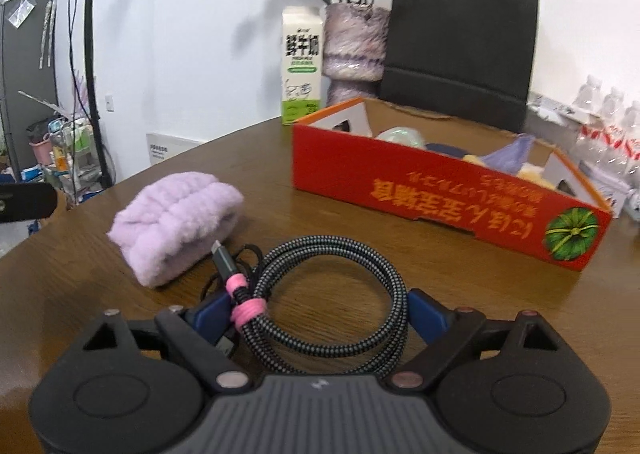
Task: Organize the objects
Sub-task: 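Grasp the black braided cable with pink ties with the right tool, then grasp the pink fluffy towel with the left tool while the right tool holds the cable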
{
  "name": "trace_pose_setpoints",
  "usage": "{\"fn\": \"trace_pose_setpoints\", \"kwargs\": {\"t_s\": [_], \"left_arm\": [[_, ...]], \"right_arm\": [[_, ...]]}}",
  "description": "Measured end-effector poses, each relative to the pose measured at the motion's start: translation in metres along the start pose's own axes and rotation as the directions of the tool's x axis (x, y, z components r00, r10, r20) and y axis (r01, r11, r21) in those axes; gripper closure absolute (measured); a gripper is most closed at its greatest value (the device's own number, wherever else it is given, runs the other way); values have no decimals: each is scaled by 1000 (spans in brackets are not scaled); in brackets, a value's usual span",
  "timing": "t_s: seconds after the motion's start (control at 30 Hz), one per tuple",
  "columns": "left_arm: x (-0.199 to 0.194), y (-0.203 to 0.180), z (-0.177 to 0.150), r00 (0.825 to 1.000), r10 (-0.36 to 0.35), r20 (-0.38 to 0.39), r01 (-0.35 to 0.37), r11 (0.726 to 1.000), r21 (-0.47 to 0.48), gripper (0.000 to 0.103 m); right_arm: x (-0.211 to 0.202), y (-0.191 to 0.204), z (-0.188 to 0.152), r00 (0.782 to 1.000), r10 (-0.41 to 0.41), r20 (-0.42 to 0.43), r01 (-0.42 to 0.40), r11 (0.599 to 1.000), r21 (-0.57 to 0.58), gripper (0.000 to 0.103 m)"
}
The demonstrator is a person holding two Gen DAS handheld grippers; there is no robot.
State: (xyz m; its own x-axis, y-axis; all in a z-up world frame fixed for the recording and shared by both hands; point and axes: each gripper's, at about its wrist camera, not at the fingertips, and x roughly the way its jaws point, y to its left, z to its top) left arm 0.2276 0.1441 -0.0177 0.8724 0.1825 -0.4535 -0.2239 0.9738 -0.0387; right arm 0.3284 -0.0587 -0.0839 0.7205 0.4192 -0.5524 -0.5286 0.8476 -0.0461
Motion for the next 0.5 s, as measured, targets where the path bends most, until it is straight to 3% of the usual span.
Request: {"fn": "trace_pose_setpoints", "kwargs": {"t_s": [0.17,0.5], "left_arm": [[17,-20,5,999,-24,-26,25,999,31,0],[84,-45,15,985,-22,-171,31,998,52,0]], "right_arm": [[-8,-23,-1,999,-35,28,34,999,27,11],[-17,-64,-5,991,-114,62,110,991,74,11]]}}
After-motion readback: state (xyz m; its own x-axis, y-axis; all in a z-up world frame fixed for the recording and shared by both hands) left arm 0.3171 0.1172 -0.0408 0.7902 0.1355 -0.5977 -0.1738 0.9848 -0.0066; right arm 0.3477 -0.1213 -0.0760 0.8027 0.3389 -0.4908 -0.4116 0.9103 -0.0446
